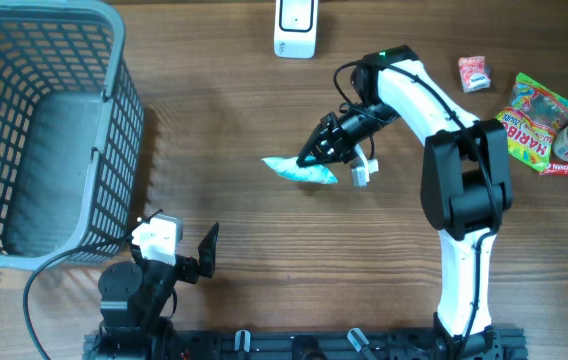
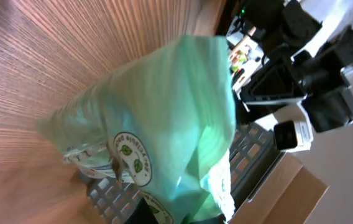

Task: Scan the item barcode
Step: 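Lift the wipes pack and hold it before the scanner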

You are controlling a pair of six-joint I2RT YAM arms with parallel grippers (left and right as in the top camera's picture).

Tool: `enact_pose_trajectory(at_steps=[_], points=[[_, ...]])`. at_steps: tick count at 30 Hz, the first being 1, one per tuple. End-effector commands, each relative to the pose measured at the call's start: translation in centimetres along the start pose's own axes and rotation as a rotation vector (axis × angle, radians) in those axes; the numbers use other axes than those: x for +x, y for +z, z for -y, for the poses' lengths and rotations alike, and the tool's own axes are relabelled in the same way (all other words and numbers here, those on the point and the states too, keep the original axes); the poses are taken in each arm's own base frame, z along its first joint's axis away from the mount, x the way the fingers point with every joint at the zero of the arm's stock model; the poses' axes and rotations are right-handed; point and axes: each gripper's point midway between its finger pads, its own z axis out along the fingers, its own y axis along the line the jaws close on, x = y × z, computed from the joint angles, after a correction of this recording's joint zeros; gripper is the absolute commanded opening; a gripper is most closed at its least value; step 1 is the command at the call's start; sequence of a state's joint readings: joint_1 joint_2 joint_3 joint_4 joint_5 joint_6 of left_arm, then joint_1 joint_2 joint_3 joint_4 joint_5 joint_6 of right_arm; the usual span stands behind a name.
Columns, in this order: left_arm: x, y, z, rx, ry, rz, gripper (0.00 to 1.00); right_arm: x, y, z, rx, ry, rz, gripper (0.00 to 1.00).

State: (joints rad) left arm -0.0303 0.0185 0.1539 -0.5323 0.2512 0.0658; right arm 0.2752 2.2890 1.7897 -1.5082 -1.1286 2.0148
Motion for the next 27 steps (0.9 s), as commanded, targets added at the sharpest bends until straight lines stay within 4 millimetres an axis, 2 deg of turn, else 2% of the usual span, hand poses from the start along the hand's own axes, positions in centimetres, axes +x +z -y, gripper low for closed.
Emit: enact_pose_trajectory(at_steps=[1,7,9,10,12,13,14,15,16,18,20,24,25,26,27], points=[[0.2,0.1,-0.3,-0.016,0.005,-0.002,1.00,0.8,-1.3,-0.1,0.014,0.080,-0.073,0.04],[0.2,0.1,-0.3,-0.016,0.005,-0.002,1.00,0.5,-2.9,-0.9,-0.013,0.096,-0.099,0.05],[0.2,0.1,-0.3,-0.016,0.005,-0.002,1.00,-0.2,-3.0,-1.8,-0.054,0.066,-0.058,0.04],[0.2,0.1,-0.3,-0.016,0.005,-0.002,1.00,-0.4,-3.0,-2.4,-0.078,0.002,-0.039,0.04],[0.2,0.1,-0.3,-0.016,0.005,-0.002,1.00,0.3,-3.2,-3.9,-0.132,-0.361,-0.035,0.04],[0.2,0.1,-0.3,-0.016,0.005,-0.002,1.00,1.0,-3.3,-4.8,-0.171,-0.622,-0.028,0.04],[0.2,0.1,-0.3,-0.016,0.005,-0.002,1.00,1.8,-3.5,-5.4,-0.199,-0.811,-0.036,0.04],[0.2,0.1,-0.3,-0.016,0.005,-0.002,1.00,3.0,-3.6,-5.3,-0.218,-1.031,-0.067,0.04],[0.2,0.1,-0.3,-0.016,0.005,-0.002,1.00,3.9,-3.7,-4.9,-0.226,-1.171,-0.099,0.04],[0.2,0.1,-0.3,-0.016,0.005,-0.002,1.00,5.4,-3.8,-4.7,-0.255,-1.356,-0.121,0.04],[0.2,0.1,-0.3,-0.016,0.005,-0.002,1.00,7.9,-4.6,-5.0,-0.338,-1.590,-0.126,0.04],[0.2,0.1,-0.3,-0.016,0.005,-0.002,1.00,16.3,-8.4,-6.1,-0.663,-2.132,-0.091,0.04],[0.2,0.1,-0.3,-0.016,0.005,-0.002,1.00,18.4,-9.7,-6.3,-0.783,-2.216,-0.050,0.04],[0.2,0.1,-0.3,-0.016,0.005,-0.002,1.00,19.7,-10.8,-6.6,-0.873,-2.238,-0.016,0.04],[0.2,0.1,-0.3,-0.016,0.005,-0.002,1.00,20.4,-11.9,-8.0,-0.968,-2.147,0.038,0.05]])
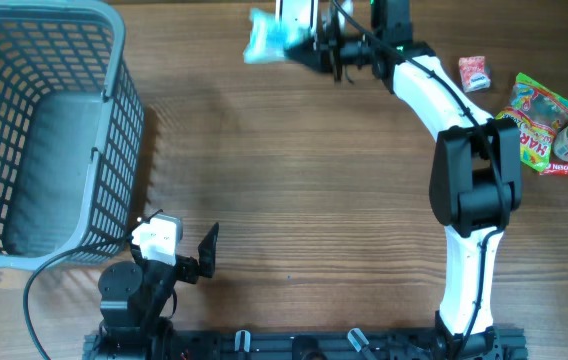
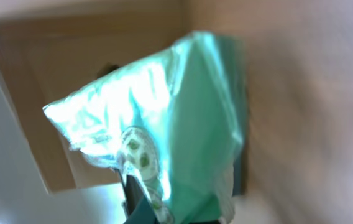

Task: Scan the item barcode
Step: 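Lift the wipes pack and hold it before the scanner, then carry the wipes pack to the right side and release it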

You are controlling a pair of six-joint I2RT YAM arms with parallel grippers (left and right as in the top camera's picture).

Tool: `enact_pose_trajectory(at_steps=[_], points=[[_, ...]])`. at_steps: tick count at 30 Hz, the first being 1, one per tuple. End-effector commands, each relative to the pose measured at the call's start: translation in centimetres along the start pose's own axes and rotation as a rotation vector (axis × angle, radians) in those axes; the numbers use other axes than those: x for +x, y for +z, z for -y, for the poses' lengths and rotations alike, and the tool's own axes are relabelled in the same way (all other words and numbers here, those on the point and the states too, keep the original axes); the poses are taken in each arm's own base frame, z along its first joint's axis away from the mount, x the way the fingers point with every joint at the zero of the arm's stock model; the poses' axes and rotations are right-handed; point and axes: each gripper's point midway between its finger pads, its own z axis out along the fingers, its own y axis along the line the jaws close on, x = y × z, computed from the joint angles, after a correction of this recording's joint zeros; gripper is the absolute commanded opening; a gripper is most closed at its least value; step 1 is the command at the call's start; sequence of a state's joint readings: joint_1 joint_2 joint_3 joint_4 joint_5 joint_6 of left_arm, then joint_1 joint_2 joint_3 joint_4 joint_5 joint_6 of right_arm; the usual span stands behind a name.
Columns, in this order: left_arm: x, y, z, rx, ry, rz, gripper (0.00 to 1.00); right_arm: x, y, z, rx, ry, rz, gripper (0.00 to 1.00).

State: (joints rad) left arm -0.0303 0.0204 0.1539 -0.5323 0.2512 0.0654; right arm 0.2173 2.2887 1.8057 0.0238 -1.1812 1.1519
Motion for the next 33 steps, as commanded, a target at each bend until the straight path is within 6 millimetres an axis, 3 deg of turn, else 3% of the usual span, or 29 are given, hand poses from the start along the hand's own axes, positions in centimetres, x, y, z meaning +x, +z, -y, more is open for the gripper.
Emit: enact_pose_trajectory(at_steps=[1,3,6,13,18,25,27,30,33], points=[[0.1,0.1,-0.3,-0.016,0.005,0.000,1.00,-4.1,-0.9,-2.0,0.008,0.036,0.229,0.05],[0.1,0.1,-0.3,-0.016,0.005,0.000,1.00,-6.2,-1.1,-0.3,0.049,0.071,0.343,0.05],[0.1,0.1,-0.3,-0.016,0.005,0.000,1.00,-7.6,-0.3,1.9,0.078,0.091,0.426,0.05],[0.1,0.1,-0.3,-0.016,0.005,0.000,1.00,-9.3,3.5,5.6,0.027,0.235,0.561,0.05],[0.2,0.1,-0.3,-0.016,0.005,-0.001,1.00,-10.7,3.8,7.9,-0.003,0.248,0.600,0.05],[0.1,0.1,-0.3,-0.016,0.005,0.000,1.00,-11.8,3.2,6.7,-0.007,0.175,0.649,0.05],[0.1,0.1,-0.3,-0.016,0.005,0.000,1.00,-11.8,3.3,5.3,-0.022,0.121,0.609,0.05],[0.1,0.1,-0.3,-0.016,0.005,0.000,1.00,-11.1,3.1,1.2,-0.051,-0.013,0.491,0.05],[0.1,0.1,-0.3,-0.016,0.005,0.000,1.00,-10.7,-0.6,-1.2,0.056,0.000,0.500,0.05]])
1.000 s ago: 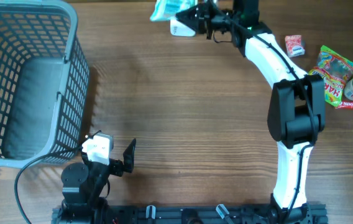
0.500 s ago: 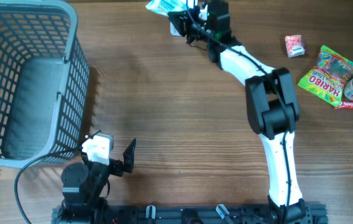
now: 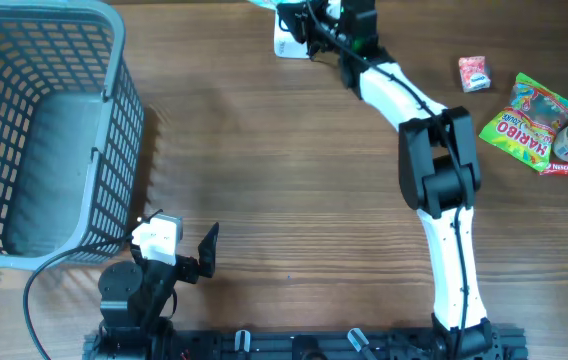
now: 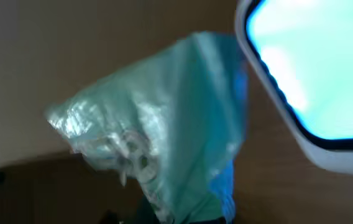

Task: Scan the item barcode
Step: 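Carry the wipes pack to the right side and release it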

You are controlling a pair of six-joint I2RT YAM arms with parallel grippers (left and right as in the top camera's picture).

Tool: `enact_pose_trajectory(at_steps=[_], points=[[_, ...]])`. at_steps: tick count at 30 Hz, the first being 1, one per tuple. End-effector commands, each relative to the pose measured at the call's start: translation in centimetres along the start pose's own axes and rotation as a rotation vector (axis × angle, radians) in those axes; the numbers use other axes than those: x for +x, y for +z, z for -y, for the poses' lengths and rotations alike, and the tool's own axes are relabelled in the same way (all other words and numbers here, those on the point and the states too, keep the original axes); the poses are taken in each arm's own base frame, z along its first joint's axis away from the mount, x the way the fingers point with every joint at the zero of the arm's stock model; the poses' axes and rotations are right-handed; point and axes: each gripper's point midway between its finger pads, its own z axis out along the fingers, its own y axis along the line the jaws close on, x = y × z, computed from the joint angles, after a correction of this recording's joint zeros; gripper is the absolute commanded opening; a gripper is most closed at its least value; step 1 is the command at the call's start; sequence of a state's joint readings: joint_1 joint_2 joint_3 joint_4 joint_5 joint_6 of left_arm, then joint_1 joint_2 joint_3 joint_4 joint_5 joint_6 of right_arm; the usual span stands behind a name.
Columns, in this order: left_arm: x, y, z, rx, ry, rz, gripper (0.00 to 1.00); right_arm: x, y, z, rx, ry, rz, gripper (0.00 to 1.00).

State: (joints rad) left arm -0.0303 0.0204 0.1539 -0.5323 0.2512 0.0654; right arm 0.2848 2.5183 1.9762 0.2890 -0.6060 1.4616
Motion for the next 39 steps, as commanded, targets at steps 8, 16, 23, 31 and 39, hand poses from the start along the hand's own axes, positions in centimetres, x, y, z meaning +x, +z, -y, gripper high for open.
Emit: enact_pose_trajectory(at_steps=[8,16,23,31,39], points=[[0.2,0.1,-0.3,-0.016,0.005,-0.001,1.00,-5.9,-23.7,0.1,0.765,-0.057,0.308,0.05],[0.2,0.1,-0.3,-0.016,0.005,-0.001,1.00,-6.7,-35.8,11.8,1.234,-0.044,0.211,0.04],[0.2,0.1,-0.3,-0.016,0.005,-0.001,1.00,-10.6,-45.6,19.7,1.325,0.078,0.355,0.15],[0.1,0.1,-0.3,-0.016,0.005,0.000,1.00,-11.7,-48.9,5.4,1.202,-0.100,0.419,1.00],[0.2,0.1,-0.3,-0.016,0.005,-0.001,1.00,4.0,-47.9,-13.8,0.775,-0.490,0.401,1.00]])
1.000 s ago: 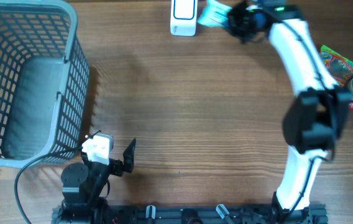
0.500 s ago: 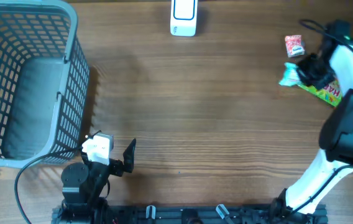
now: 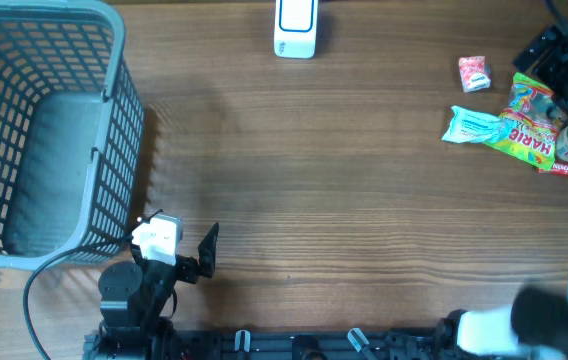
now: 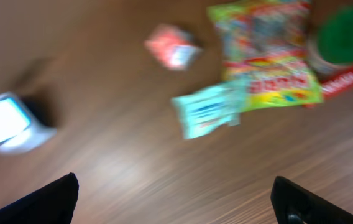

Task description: Scan the item barcode

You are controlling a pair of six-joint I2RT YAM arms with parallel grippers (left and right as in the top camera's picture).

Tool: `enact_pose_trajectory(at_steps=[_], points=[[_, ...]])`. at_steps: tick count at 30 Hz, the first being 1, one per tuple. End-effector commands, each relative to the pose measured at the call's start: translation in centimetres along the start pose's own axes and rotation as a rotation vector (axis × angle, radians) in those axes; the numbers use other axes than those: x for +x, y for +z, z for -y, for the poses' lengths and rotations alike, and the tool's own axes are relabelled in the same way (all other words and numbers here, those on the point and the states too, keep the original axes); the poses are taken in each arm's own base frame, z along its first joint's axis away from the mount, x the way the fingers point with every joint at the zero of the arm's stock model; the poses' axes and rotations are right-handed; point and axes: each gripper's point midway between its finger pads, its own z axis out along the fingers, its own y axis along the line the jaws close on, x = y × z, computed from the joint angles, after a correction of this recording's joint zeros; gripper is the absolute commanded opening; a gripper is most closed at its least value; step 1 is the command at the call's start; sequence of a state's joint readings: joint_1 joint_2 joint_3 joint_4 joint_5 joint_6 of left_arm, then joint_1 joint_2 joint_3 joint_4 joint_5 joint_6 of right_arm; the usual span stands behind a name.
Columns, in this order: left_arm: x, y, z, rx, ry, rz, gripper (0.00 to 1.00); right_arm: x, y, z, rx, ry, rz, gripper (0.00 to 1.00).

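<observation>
The teal snack packet (image 3: 476,125) lies flat on the table at the right, its end touching the Haribo bag (image 3: 530,118). It also shows, blurred, in the right wrist view (image 4: 210,109). The white scanner (image 3: 295,27) stands at the table's far edge, and appears at the left of the wrist view (image 4: 7,122). My right gripper (image 3: 556,52) hangs high above the snack pile; its fingers are spread wide apart with nothing between them (image 4: 173,186). My left gripper (image 3: 207,250) rests at the near edge, and its jaws are unclear from above.
A grey mesh basket (image 3: 114,120) fills the left side. Beside the Haribo bag are a small pink packet (image 3: 473,72) and a green-lidded can. Bare wood lies between the basket and the snacks.
My right gripper held the teal packet up by the scanner. Now the packet lies on the table beside the Haribo bag, and the gripper is open, far right above the snacks.
My right gripper held the teal packet low over the table's middle. Then it held it near the scanner at the far edge, then right in front of the scanner's lit face. Now the packet is let go at the right. The left arm stayed parked.
</observation>
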State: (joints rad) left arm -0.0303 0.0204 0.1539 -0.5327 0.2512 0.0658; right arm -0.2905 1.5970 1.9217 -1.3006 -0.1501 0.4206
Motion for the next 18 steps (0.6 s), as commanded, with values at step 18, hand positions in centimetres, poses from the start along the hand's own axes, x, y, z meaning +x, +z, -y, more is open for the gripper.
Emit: enact_pose_trajectory(at_steps=[18], points=[[0.1,0.1,-0.3,-0.016,0.005,0.000,1.00,12.3,-31.2,-3.1,-0.370,-0.654,0.867,1.00]])
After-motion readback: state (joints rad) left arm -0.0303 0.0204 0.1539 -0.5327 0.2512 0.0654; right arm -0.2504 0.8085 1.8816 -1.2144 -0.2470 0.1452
